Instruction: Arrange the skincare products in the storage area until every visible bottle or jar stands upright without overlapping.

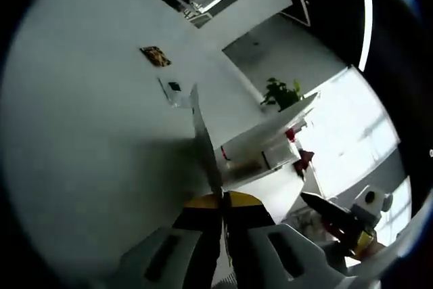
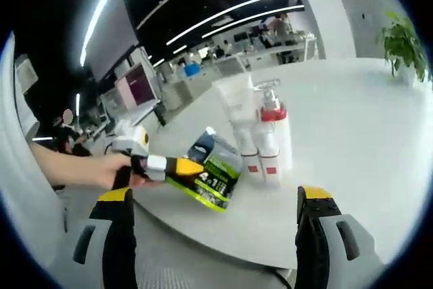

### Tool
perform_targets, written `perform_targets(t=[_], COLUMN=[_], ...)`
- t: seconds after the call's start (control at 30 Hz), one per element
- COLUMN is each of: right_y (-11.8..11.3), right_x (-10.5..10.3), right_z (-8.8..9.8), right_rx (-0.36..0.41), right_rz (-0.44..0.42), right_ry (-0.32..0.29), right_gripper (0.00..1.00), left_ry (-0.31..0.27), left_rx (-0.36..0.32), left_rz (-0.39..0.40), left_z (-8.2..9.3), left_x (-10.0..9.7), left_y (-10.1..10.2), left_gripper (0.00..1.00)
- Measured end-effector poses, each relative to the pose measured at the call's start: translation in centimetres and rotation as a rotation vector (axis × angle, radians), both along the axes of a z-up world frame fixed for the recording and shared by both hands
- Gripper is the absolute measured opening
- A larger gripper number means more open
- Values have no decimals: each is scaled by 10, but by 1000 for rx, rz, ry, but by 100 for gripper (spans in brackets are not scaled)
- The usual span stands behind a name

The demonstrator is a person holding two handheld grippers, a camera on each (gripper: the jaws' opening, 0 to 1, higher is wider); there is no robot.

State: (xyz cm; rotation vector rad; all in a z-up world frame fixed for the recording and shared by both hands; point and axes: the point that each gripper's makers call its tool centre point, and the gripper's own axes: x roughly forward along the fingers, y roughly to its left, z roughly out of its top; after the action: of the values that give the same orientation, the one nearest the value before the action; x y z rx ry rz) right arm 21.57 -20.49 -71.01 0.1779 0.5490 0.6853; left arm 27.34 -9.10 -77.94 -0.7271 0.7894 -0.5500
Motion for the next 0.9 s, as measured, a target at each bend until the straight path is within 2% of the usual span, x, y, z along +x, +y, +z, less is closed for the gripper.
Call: perform_targets(t=[0.17, 0.4, 0.47, 0.57, 0.6, 0.63, 0.73, 0.8, 0.9], right_y=[-1, 1, 1, 2, 3, 3, 3, 3, 3], right_x=[1, -1, -1, -2, -2, -2, -2, -3, -3], right_z=[-1, -1, 0, 0, 1, 0, 0, 0, -1], right_rx=[16, 29, 34, 38, 41, 41, 39, 38, 35], right_rz=[-8, 1, 1, 6, 7, 6, 6, 8, 12], right_ry=[10, 22, 23, 26, 27, 29, 31, 34, 35], right_gripper=[99, 99, 99, 99, 99, 99, 99, 99, 99], left_ry=[19, -2, -18, -46, -57, -69, -96, -92, -120], left_rx=[54, 160, 218, 247, 268, 312, 381, 386, 440], left_rz=[13, -41, -55, -68, -74, -95, -133, -133, -153], left_z=[-12, -20, -24, -21, -21, -23, -27, -27, -29], left_x=[2, 1, 1, -1, 1, 0, 0, -1, 0], left_y=[8, 12, 14, 9, 14, 16, 20, 19, 20], left_gripper=[0, 2, 5, 7, 9, 11, 15, 17, 19])
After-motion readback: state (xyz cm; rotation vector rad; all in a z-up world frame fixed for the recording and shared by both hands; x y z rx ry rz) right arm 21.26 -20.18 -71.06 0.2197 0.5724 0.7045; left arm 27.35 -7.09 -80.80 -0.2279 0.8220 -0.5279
